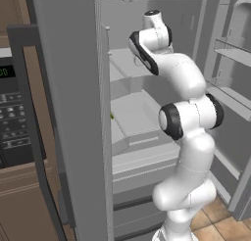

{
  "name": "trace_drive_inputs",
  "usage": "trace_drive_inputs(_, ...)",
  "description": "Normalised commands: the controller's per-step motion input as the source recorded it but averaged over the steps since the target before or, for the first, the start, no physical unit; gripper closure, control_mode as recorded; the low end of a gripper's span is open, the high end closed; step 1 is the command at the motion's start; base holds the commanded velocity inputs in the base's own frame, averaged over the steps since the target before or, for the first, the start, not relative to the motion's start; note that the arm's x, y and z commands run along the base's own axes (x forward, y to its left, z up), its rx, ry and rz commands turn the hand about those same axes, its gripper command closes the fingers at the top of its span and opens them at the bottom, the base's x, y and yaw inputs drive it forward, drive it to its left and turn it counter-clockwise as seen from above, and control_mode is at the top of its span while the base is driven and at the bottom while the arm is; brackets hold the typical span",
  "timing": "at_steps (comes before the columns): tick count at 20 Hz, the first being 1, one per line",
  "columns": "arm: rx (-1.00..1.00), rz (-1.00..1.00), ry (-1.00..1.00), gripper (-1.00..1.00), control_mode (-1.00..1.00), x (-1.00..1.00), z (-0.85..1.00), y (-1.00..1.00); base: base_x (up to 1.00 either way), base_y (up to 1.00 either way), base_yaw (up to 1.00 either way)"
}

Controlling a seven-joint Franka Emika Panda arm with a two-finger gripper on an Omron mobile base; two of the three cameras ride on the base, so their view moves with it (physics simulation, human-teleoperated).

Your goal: Take the cheese, chicken drumstick, and lime from the fridge and place them on the plate on the dining counter to create an appetizer plate.

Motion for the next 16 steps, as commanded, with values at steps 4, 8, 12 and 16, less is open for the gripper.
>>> trace_drive_inputs(4,0.00,0.00,-0.22,1.00,-1.00,-1.00,-0.38,0.00,0.00,0.00,0.00)
trace_drive_inputs(8,0.00,0.00,-0.16,1.00,-1.00,-1.00,-0.14,0.00,0.00,0.00,0.00)
trace_drive_inputs(12,0.00,0.00,-0.03,1.00,-1.00,-0.98,0.06,0.00,0.00,0.00,0.00)
trace_drive_inputs(16,0.00,0.00,0.00,1.00,-1.00,-0.87,0.33,0.00,0.00,0.00,0.00)
